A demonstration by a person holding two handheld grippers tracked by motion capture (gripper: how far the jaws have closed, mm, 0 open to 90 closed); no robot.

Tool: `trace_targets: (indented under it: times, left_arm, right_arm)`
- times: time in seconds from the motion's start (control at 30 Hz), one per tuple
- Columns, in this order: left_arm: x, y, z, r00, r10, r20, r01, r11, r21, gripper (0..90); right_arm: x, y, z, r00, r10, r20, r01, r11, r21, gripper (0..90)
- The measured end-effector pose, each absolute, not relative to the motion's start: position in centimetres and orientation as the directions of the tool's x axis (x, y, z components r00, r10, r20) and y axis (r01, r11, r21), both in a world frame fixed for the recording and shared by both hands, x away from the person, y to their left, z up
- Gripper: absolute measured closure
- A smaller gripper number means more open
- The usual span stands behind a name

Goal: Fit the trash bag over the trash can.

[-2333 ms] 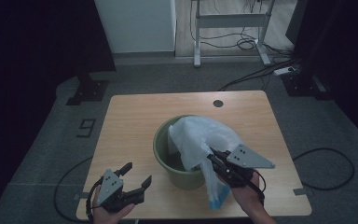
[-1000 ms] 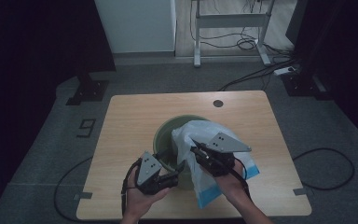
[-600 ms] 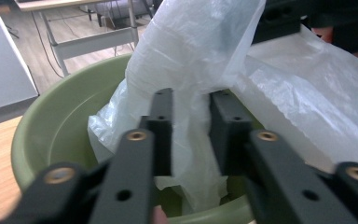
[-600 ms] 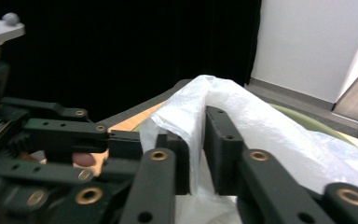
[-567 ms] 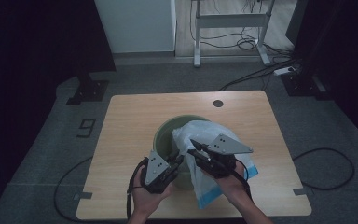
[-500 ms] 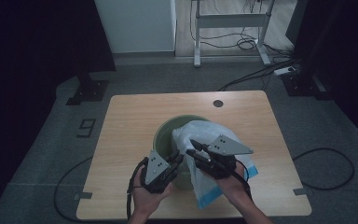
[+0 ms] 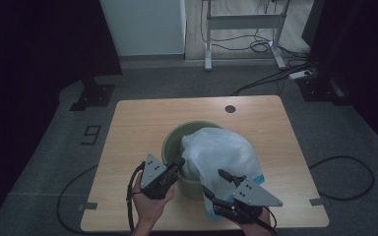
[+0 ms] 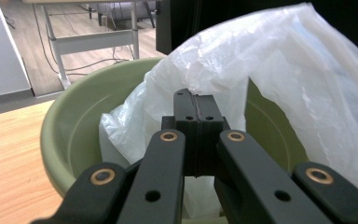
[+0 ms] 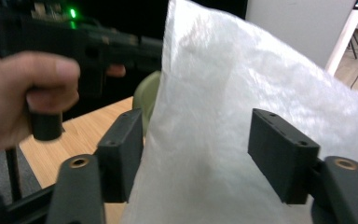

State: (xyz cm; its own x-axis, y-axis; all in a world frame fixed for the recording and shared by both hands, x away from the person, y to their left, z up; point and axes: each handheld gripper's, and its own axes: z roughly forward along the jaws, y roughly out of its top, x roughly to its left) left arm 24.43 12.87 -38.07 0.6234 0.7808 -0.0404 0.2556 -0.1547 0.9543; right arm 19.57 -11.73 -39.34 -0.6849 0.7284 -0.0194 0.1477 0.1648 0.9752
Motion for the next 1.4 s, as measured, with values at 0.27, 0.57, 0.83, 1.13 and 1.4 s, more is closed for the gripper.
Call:
trace_targets:
  times: [0.27,0.57,0.83,1.13,1.4]
  left_arm:
    - [24.3,13.2,-37.9,0.634,0.773,-0.034,0.246,-0.16,0.956,90.0]
    - [23.9,14.1,-37.4,0.638,0.77,-0.017,0.233,-0.172,0.957,90.0]
    - [23.9,15.0,-37.2,0.635,0.772,-0.008,0.228,-0.177,0.957,90.0]
    - [23.6,16.9,-37.4,0.627,0.779,-0.02,0.228,-0.159,0.961,87.7]
    - [24.0,16.6,-37.0,0.619,0.785,0.025,0.195,-0.185,0.963,52.6]
  right_arm:
    - [19.8,-13.3,-40.6,-0.673,0.74,-0.004,0.176,0.165,0.97,77.2]
    - [21.2,-15.7,-39.0,-0.595,0.803,-0.048,0.141,0.162,0.977,89.1]
    - [23.3,-15.4,-36.2,-0.584,0.809,-0.071,0.096,0.155,0.983,89.1]
    - [25.5,-11.9,-33.2,-0.629,0.769,-0.113,0.023,0.163,0.986,89.1]
    - [25.6,-11.0,-34.2,-0.659,0.744,-0.111,0.031,0.174,0.984,89.1]
